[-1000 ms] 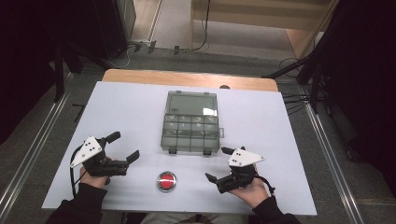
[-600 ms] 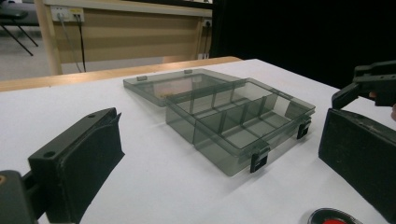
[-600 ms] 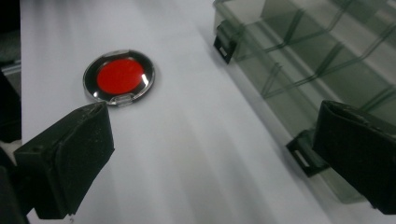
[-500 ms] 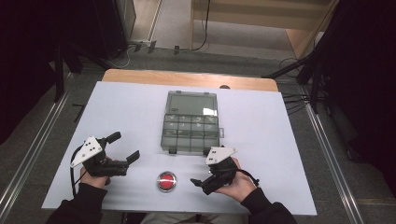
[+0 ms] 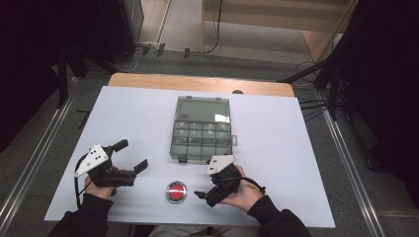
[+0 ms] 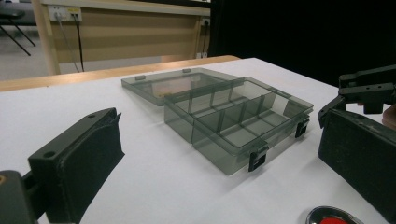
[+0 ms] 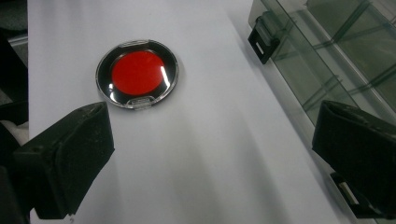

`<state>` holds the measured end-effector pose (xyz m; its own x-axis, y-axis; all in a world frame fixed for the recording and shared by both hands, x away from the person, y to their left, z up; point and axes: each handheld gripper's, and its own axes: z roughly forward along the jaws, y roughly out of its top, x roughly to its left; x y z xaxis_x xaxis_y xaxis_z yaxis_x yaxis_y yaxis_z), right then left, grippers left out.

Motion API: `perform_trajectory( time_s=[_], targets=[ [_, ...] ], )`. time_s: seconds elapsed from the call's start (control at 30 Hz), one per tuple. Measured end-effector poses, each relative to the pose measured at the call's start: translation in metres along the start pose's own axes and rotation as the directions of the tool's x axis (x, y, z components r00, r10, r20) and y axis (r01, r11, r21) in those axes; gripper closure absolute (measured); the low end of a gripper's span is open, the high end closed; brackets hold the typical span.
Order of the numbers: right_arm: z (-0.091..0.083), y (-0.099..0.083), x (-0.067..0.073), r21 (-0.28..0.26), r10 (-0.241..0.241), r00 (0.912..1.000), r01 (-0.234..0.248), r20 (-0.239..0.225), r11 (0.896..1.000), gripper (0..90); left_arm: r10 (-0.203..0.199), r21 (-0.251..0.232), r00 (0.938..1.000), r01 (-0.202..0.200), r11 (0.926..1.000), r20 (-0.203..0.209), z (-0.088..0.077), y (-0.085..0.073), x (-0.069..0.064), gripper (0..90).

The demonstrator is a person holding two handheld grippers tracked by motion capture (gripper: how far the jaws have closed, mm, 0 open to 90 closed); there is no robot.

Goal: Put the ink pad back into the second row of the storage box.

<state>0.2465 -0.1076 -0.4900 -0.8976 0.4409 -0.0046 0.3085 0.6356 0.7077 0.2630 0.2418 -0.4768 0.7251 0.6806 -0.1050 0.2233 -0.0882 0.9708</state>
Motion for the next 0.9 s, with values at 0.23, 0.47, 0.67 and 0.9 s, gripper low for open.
perform_trajectory(
  time_s=[0.23, 0.47, 0.67, 0.9],
  targets=[
    [0.007, 0.01, 0.004, 0.034, -0.027, 0.9992, 0.028, -0.03, 0.999, 0.0, 0.002, 0.001, 1.0, -0.002, 1.0, 0.0, 0.0, 0.0, 0.0, 0.0],
    [0.017, 0.024, 0.008, 0.063, -0.062, 0.9964, 0.066, -0.057, 0.996, 0.0, 0.001, 0.001, 1.0, -0.001, 1.0, 0.002, 0.0, 0.0, 0.0, 0.0],
    [0.025, 0.03, 0.01, 0.079, -0.072, 0.9945, 0.078, -0.076, 0.994, 0.0, 0.001, -0.002, 1.0, -0.001, 1.0, 0.003, 0.0, 0.0, 0.0, 0.0],
    [0.034, 0.036, 0.013, 0.087, -0.082, 0.9925, 0.09, -0.09, 0.992, 0.0, 0.002, -0.002, 1.0, -0.002, 1.0, 0.003, -0.001, 0.0, 0.0, 0.0]
  ],
)
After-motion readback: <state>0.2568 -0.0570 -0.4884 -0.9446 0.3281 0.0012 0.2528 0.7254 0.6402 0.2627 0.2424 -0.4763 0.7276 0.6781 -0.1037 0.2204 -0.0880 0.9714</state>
